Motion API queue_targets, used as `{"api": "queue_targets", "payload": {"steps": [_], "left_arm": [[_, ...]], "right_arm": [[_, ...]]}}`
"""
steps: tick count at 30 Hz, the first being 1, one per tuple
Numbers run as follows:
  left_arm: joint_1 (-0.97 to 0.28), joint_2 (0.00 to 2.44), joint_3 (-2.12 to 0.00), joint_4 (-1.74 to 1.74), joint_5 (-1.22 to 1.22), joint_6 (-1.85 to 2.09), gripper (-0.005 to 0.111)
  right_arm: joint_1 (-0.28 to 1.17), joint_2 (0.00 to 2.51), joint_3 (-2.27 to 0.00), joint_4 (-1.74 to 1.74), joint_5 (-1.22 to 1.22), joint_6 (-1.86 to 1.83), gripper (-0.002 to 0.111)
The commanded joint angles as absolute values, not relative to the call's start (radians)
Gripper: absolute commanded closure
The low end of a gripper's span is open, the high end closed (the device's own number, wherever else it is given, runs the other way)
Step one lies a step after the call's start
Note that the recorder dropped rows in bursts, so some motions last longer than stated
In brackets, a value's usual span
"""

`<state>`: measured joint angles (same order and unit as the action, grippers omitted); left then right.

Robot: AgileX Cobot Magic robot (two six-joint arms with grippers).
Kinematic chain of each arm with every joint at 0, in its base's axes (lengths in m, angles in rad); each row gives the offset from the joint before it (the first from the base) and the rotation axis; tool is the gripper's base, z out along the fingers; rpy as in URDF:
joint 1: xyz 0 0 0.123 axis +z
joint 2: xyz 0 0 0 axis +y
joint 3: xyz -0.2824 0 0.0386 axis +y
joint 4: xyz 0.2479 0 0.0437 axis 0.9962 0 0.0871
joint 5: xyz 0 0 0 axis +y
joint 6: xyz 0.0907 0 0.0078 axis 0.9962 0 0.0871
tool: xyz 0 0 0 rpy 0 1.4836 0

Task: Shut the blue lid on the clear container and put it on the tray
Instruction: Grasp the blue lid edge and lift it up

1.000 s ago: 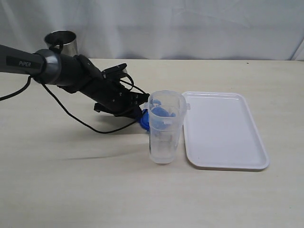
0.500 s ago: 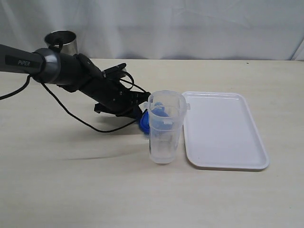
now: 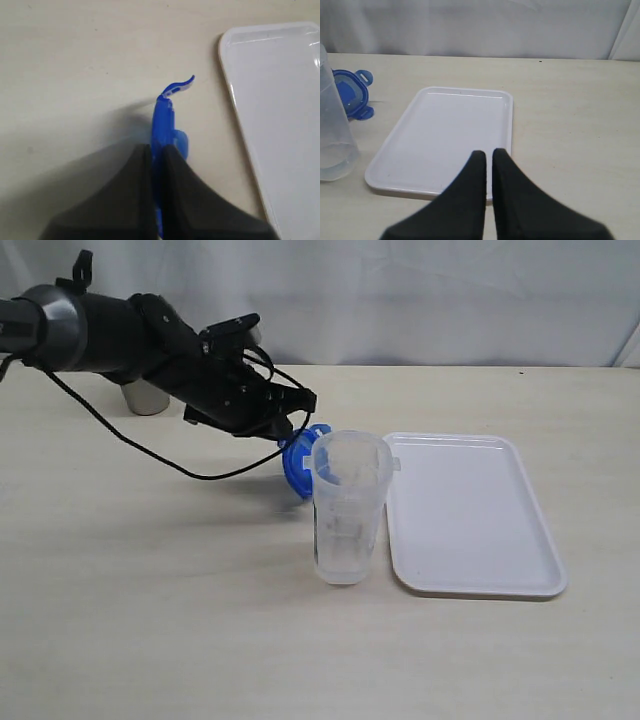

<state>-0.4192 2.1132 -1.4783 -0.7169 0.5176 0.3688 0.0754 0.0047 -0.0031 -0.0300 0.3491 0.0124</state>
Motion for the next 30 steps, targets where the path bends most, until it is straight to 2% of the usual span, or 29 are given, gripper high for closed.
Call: {"api": "queue_targets", "payload": {"steps": [1,14,22,30], "left_arm": [[-0.414,2.061,-1.479,-0.612,0.514,0.307,0.107],[-0.414,1.936,-1.479,-0.525,0.484,0.297,0.107],[-0.431,1.826,-1.479,-0.158,0.502,0.075,0.107],[-0.539,1.73,-1.479,0.335,0.563,-0.185,0.107]], "right_arm": [[0.071,0.0,0.0,-0.03,0.346,0.014,0.104],[0.071,0.0,0.0,-0.03,0.346,0.014,0.104],[0.071,0.0,0.0,-0.03,0.346,0.014,0.104],[0.071,0.0,0.0,-0.03,0.346,0.014,0.104]]}}
